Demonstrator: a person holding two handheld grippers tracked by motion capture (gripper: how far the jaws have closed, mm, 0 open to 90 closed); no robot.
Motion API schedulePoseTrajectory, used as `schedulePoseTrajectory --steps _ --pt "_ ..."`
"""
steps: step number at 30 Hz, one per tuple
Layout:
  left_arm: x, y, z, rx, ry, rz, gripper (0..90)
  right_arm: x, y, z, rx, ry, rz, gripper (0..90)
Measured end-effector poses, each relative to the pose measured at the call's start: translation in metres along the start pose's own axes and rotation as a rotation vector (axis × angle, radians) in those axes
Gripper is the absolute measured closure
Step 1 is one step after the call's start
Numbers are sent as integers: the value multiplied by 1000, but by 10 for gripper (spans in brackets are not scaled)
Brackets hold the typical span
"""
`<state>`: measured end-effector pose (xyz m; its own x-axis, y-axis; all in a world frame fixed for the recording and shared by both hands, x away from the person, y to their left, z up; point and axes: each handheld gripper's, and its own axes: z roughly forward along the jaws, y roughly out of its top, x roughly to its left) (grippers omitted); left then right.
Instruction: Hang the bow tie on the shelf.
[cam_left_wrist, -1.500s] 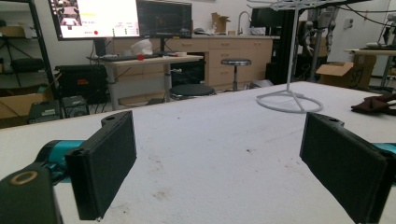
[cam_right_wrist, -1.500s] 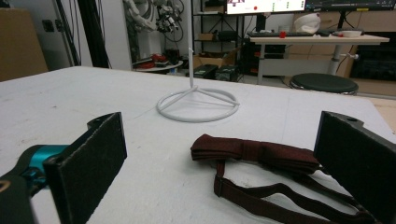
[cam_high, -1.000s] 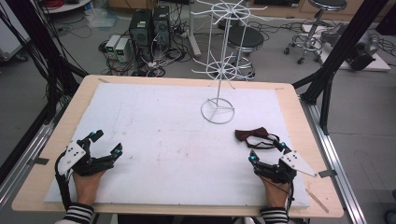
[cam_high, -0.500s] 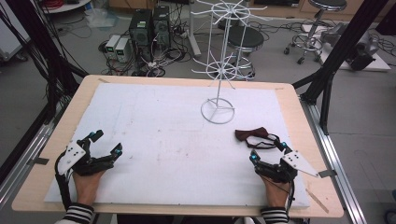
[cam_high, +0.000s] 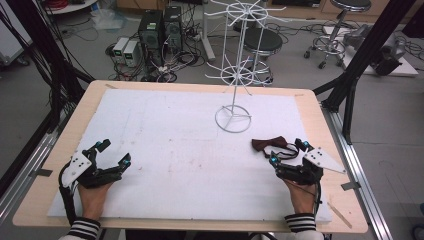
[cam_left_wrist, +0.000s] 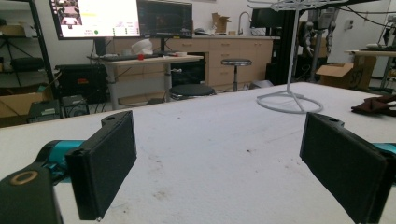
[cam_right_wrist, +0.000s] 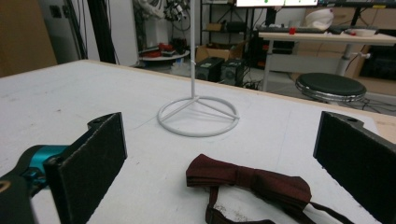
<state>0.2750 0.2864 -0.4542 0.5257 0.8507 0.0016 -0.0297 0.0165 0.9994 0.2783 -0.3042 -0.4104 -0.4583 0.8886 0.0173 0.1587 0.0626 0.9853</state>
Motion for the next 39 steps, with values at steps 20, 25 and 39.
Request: schedulePoseTrajectory --steps 20,25,39 --pt "0 0 0 -1 2 0 112 -22 44 33 220 144 -97 19" --pt "1 0 0 2 2 0 112 -32 52 43 277 193 -124 19" --pt "1 0 0 0 -1 -2 112 -51 70 72 451 332 -214 19"
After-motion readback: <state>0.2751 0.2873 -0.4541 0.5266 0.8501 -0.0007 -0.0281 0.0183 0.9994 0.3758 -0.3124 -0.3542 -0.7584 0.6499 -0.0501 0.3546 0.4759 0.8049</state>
